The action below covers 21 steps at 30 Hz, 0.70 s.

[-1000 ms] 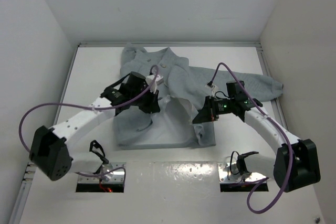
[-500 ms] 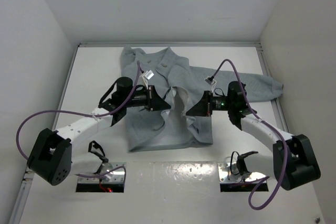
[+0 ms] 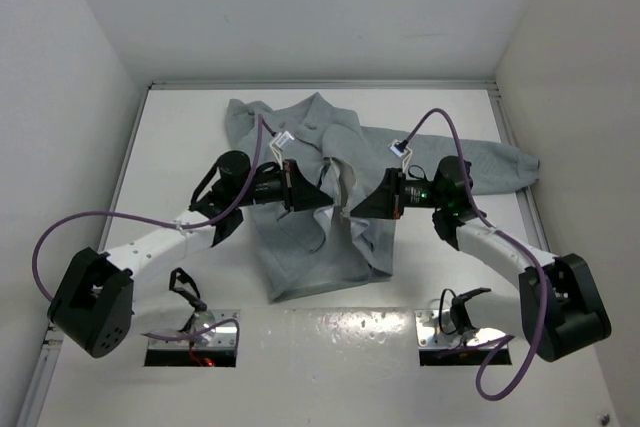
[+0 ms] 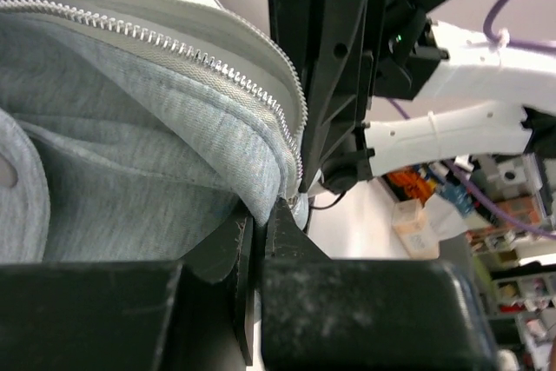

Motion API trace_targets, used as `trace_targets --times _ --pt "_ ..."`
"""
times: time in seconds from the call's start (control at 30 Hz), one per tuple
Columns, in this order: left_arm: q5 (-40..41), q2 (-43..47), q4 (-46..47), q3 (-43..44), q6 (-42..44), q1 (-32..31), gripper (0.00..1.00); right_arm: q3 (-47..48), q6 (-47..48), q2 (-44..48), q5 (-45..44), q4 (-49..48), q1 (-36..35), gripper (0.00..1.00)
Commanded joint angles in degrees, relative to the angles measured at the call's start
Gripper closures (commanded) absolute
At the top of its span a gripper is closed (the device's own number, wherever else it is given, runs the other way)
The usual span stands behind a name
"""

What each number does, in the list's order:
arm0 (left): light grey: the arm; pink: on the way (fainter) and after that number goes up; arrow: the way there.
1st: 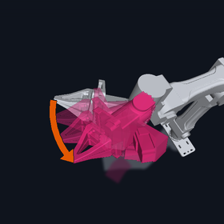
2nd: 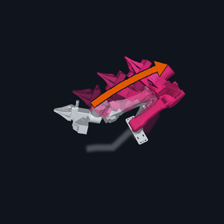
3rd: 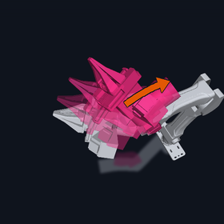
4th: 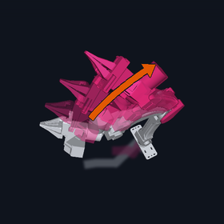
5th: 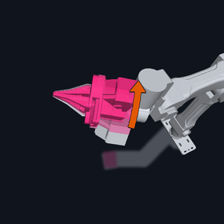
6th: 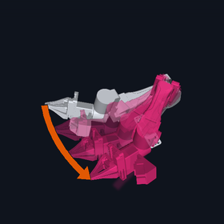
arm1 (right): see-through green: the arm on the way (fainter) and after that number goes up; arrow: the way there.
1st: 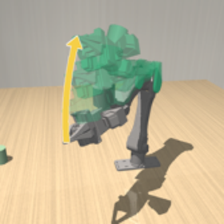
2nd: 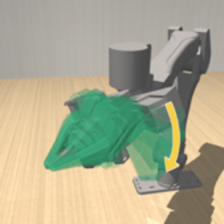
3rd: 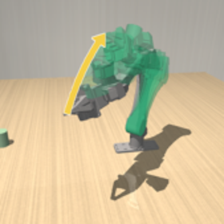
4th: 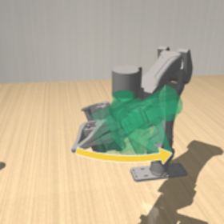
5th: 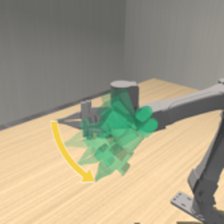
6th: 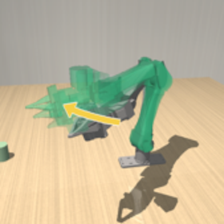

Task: Zip up the jacket

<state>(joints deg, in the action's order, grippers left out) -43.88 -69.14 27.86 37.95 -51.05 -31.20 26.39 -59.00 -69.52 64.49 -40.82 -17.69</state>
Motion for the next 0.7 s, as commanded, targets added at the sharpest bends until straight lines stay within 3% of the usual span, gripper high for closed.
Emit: trace_targets --times 0.0,0.13,0.2,0.23,0.27,0.3,0.33,0.37,0.57,0.67 --pt "-2.0 2.5 3.5 1.2 3.6 -1.8 1.0 0.1 -1.5 0.0 1.4 -7.6 -0.8 1.0" --pt "-0.5 4.2 -1.9 2.5 7.0 -1.8 1.0 1.7 5.5 1.9 4.9 -7.1 -1.3 1.0" --pt "0.2 4.2 -3.5 2.0 8.6 -0.4 1.0 2.4 21.7 5.1 7.6 1.3 -1.2 1.0" --pt "0.8 4.7 -4.1 1.9 8.6 -0.4 1.0 2.9 28.9 6.6 6.9 26.4 -1.8 1.0" --pt "0.8 4.7 -4.8 1.4 9.2 -0.4 1.0 5.5 53.0 12.1 5.2 38.6 -2.8 1.0" --pt "0.8 4.7 -4.8 1.4 9.2 0.2 1.0 8.4 77.6 13.3 -4.4 47.8 -6.5 1.0" --pt "0.8 4.7 -5.5 1.4 9.2 0.2 1.0 8.4 91.5 15.0 -6.8 55.9 -10.1 1.0" --pt "0.8 4.7 -5.5 0.8 9.2 0.2 1.0 5.4 91.7 16.2 -12.7 53.2 -10.9 1.0" --pt "2.0 4.2 -7.6 1.9 11.8 1.2 1.0 0.2 81.6 17.5 -15.5 31.9 -8.8 1.0" --pt "0.8 4.2 -7.6 1.9 11.8 1.2 1.0 0.0 75.4 17.8 -12.3 31.7 -7.9 1.0"
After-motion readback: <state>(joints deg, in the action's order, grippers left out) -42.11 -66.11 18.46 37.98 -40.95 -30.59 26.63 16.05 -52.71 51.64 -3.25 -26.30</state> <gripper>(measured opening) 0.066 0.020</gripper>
